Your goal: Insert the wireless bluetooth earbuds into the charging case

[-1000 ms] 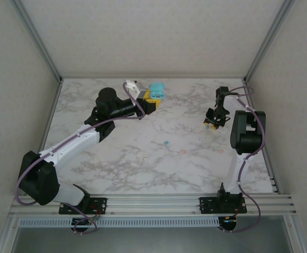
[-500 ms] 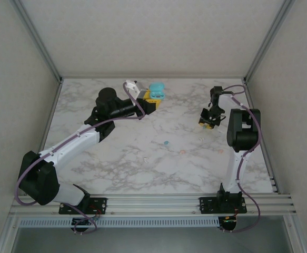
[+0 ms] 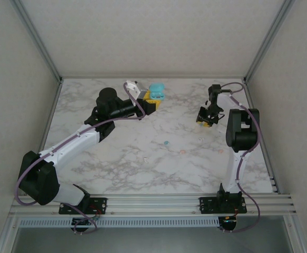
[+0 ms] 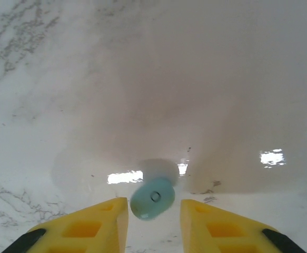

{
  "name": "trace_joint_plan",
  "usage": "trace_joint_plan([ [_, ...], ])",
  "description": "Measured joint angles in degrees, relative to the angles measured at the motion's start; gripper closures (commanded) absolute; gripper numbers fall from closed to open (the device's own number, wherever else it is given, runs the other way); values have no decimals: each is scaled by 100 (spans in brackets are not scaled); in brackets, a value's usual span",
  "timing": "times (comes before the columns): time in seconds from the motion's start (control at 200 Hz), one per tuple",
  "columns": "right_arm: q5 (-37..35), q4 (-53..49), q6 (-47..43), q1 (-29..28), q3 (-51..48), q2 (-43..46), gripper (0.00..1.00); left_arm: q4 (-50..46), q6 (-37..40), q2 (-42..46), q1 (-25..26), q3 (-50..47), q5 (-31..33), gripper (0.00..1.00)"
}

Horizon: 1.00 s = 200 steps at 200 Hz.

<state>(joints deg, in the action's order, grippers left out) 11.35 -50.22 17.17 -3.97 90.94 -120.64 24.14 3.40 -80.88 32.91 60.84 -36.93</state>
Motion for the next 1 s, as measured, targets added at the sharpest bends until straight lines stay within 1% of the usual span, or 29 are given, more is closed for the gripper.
trace_joint_plan([
  [0.115, 87, -4, -11, -22, 48, -2, 68, 0, 0, 0, 0, 0, 0, 74],
  [0.29, 37, -50, -2, -79, 155, -42, 64, -2, 2, 0, 0, 0, 0, 75],
  [0.425, 17, -70, 48, -96, 251, -55, 63, -39, 4, 0, 0, 0, 0, 74],
  [0.571, -186, -151, 149, -118, 483, -168, 64, -85, 20, 0, 0, 0, 0, 74],
  [0.741, -348, -192, 330, -133, 520, -273, 65, -87, 48, 0, 0, 0, 2, 74],
  [1.001, -387, -199, 468, -177, 522, -350, 68, -90, 92, 0, 0, 0, 2, 74],
])
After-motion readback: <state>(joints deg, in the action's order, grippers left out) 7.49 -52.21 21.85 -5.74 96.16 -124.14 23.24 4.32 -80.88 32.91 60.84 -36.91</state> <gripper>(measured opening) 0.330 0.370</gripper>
